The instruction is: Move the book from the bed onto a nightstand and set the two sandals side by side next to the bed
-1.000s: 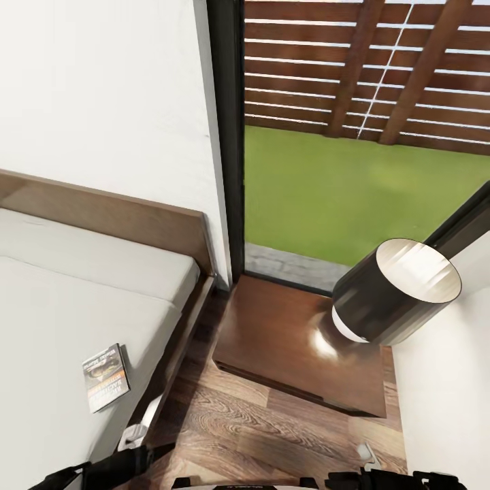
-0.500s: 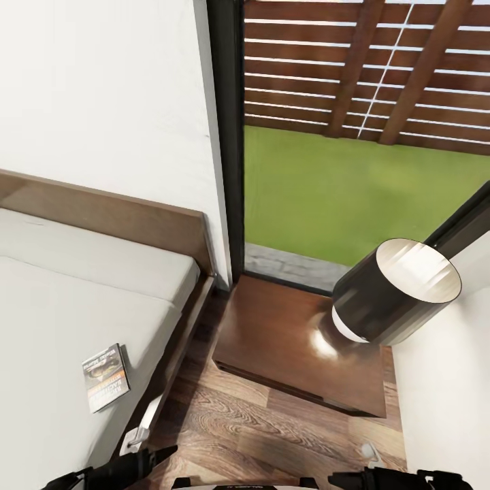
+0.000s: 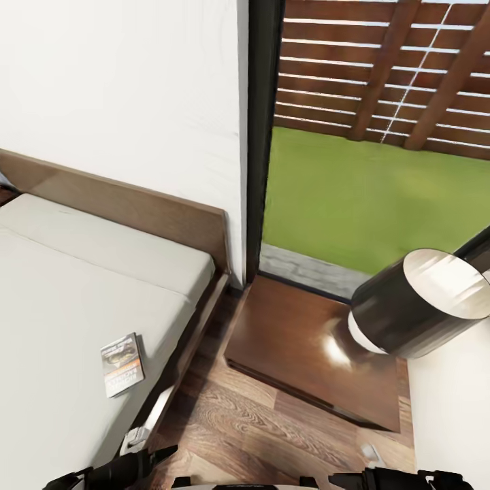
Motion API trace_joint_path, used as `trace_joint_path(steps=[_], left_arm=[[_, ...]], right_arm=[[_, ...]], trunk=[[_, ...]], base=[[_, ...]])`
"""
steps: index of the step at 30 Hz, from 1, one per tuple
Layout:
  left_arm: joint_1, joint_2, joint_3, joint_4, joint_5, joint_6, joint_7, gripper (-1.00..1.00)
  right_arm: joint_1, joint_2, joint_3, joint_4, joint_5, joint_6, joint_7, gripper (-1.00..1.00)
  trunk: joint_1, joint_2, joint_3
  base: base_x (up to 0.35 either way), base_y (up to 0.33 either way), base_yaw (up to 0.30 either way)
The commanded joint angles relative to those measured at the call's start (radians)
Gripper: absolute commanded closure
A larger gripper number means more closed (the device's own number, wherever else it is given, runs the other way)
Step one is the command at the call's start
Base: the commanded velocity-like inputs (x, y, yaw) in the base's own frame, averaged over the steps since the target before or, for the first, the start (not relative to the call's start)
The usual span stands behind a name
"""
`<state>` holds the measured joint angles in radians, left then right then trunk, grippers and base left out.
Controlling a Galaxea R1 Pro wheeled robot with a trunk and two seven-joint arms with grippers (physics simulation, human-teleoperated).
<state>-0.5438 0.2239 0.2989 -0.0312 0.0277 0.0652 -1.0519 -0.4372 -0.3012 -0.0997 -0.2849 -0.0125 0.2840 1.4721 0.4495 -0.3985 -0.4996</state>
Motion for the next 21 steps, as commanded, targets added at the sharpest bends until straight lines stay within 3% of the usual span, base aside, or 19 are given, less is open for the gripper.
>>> trace_joint_path(steps=[1, 21], left_arm=[[-0.001, 0.0, 0.0, 0.001, 0.003, 0.007, -0.003, -1.0], [-0.001, 0.0, 0.0, 0.001, 0.003, 0.007, -0.003, -1.0]], right_arm=[[0.0, 0.0, -0.002, 0.0, -0.001, 0.011, 0.004, -1.0], [0.0, -0.001, -0.002, 0.0, -0.001, 0.011, 0.004, -1.0]], trunk=[[0.001, -0.002, -0.002], [0.001, -0.002, -0.009]], base=[[0.0, 0.0, 0.272], [0.0, 0.0, 0.273]])
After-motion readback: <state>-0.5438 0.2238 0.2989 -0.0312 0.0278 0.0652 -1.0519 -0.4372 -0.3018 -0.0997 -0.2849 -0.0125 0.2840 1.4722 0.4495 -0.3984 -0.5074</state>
